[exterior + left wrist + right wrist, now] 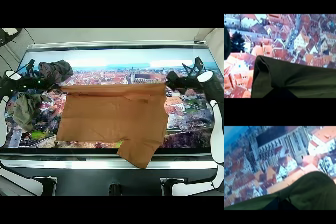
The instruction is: Fold the shirts.
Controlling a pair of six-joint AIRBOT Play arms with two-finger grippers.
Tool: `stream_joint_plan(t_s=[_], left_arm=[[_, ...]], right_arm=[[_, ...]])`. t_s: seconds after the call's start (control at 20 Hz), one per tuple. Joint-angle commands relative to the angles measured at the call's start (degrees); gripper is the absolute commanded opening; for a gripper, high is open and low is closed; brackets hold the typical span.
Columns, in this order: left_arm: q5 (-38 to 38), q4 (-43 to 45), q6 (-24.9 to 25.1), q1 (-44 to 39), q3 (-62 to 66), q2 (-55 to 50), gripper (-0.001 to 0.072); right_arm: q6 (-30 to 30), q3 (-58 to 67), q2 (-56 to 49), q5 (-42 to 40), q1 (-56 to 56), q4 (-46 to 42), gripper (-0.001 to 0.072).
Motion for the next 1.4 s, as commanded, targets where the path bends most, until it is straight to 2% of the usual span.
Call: stream_joint_plan(t_s=[0.0,0.1,0.25,0.75,0.8,0.85,0.9,0.95,1.05,1.2,1.25,1.3,1.35], left_arm=[[-17.99,4.61,1.84,1.46,0.72,-1.79,0.0029],[-21.57,6.75,1.81,1.33,-2.23,-2.67,0.0028],[-21.40,6.80,1.84,1.36,-6.51,-2.69,0.0028],[-22.32,10.62,-0.04,1.36,-7.63,-3.04,0.0030],[-22.32,10.27,-0.28,1.36,-7.61,-3.04,0.0071],[-22.51,9.25,-0.31,1.42,-7.61,-2.93,0.0281],[-23.15,8.22,-0.35,1.64,-7.56,-2.67,0.0425],[-24.17,7.87,-0.59,1.92,-7.56,-1.99,0.0431],[-26.84,8.33,-0.74,3.39,-7.61,0.26,0.0431],[-28.57,16.72,-1.81,6.43,-11.17,6.23,0.0428],[-27.21,18.45,-1.70,7.67,-16.46,9.51,0.0423],[-25.35,18.12,-1.70,8.94,-23.12,12.83,0.0382],[-22.18,16.70,-2.58,9.94,-31.26,16.44,0.0382]], right_arm=[[-0.70,-1.68,1.33,23.82,-0.76,-9.53,0.0039],[0.44,-6.40,1.33,25.86,0.31,-13.00,0.0039],[2.58,-10.93,1.33,20.92,1.33,-12.28,0.0039],[4.35,-11.37,1.33,18.18,1.33,-11.23,0.0041],[5.01,-11.34,1.33,17.68,1.33,-11.08,0.0084],[5.77,-11.34,1.40,17.51,1.18,-10.16,0.0286],[5.73,-11.32,1.62,17.49,1.14,-8.44,0.0397],[5.40,-10.93,2.40,18.34,1.16,-8.22,0.0440],[5.05,-10.47,5.16,21.90,0.17,-10.05,0.0468],[3.06,-11.56,9.18,32.54,-4.81,-12.74,0.0469],[2.03,-13.35,10.84,34.58,-6.03,-15.30,0.0468],[1.57,-15.93,12.83,34.73,-6.43,-18.14,0.0466],[1.36,-18.64,14.69,33.68,-6.25,-20.59,0.0462]])
